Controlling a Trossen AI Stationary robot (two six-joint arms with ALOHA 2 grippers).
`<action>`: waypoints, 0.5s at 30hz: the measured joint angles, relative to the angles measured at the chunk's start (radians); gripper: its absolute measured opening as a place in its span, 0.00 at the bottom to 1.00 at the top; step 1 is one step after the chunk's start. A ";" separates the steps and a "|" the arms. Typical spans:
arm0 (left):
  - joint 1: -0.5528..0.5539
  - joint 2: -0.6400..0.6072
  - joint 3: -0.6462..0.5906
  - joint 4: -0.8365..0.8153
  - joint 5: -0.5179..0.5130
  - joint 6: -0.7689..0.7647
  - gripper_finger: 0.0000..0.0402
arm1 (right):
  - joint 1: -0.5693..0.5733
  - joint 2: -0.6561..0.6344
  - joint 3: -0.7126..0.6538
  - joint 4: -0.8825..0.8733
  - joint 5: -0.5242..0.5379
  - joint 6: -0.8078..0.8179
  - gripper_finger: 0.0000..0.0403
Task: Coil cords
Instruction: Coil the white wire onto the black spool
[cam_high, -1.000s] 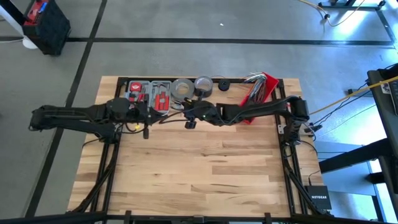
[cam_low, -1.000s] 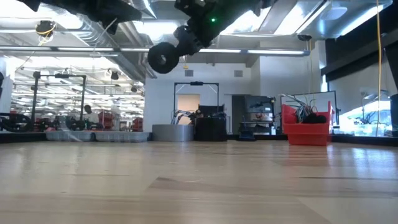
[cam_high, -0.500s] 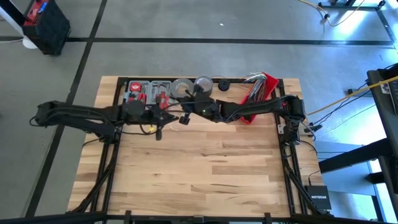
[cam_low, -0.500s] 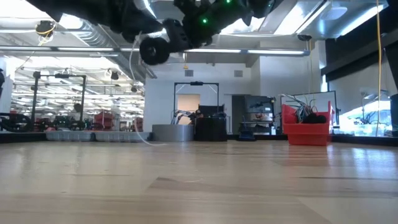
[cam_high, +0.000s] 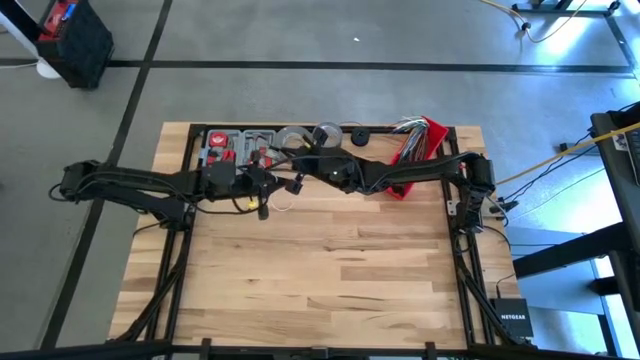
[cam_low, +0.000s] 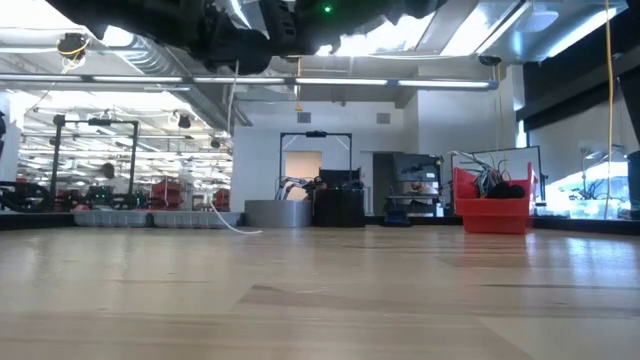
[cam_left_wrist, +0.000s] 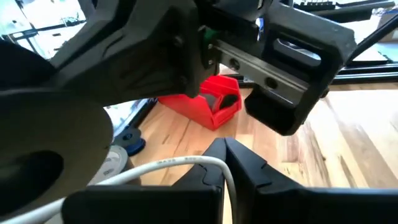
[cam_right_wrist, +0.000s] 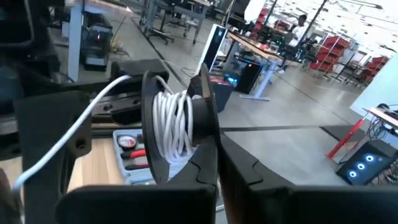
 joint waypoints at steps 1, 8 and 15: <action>0.000 -0.005 0.000 -0.003 0.001 -0.003 0.00 | 0.000 -0.004 0.000 -0.007 0.003 -0.002 0.01; -0.001 -0.042 0.003 -0.188 0.005 0.009 0.00 | 0.007 -0.050 0.005 -0.123 0.064 -0.039 0.01; 0.001 -0.101 0.018 -0.444 -0.163 -0.024 0.11 | 0.007 -0.128 0.004 -0.162 0.073 -0.056 0.01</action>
